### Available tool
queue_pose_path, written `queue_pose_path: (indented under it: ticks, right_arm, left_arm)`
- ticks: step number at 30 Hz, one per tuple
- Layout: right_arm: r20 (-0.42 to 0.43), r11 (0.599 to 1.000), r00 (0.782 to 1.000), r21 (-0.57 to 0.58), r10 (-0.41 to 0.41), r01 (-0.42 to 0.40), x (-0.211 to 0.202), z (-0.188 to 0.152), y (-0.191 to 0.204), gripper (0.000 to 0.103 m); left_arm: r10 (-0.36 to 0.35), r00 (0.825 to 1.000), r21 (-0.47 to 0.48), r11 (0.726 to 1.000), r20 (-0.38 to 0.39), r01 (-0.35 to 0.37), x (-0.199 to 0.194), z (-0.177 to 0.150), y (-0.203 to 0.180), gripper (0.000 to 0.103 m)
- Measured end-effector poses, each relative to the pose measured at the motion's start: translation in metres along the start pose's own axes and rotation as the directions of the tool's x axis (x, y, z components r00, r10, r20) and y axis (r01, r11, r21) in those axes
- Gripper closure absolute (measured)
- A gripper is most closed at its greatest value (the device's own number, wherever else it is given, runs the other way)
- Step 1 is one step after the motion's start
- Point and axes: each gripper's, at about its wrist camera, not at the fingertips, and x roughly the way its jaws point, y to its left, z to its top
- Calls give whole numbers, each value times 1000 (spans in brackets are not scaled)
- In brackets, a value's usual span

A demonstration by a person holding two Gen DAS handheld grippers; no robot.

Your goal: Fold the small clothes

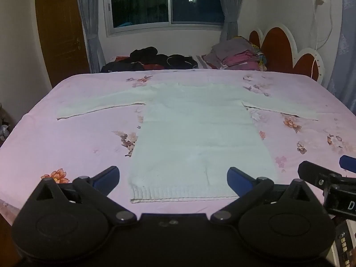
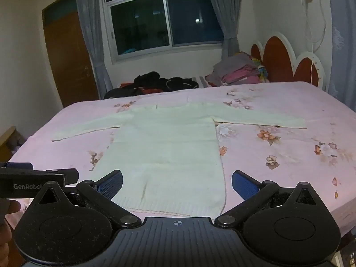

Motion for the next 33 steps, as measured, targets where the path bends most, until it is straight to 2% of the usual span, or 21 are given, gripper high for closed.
queue_pose_path:
  ticks: [13, 33]
  right_arm:
    - [37, 1000, 999, -4, 4, -4, -1, -10, -11, 0]
    - [39, 1000, 999, 5, 2, -2, 4, -12, -16, 0]
  left_arm:
    - [6, 1000, -9, 1000, -11, -6, 6, 4, -2, 0]
    - [19, 1000, -9, 1000, -13, -19, 6, 4, -4, 0]
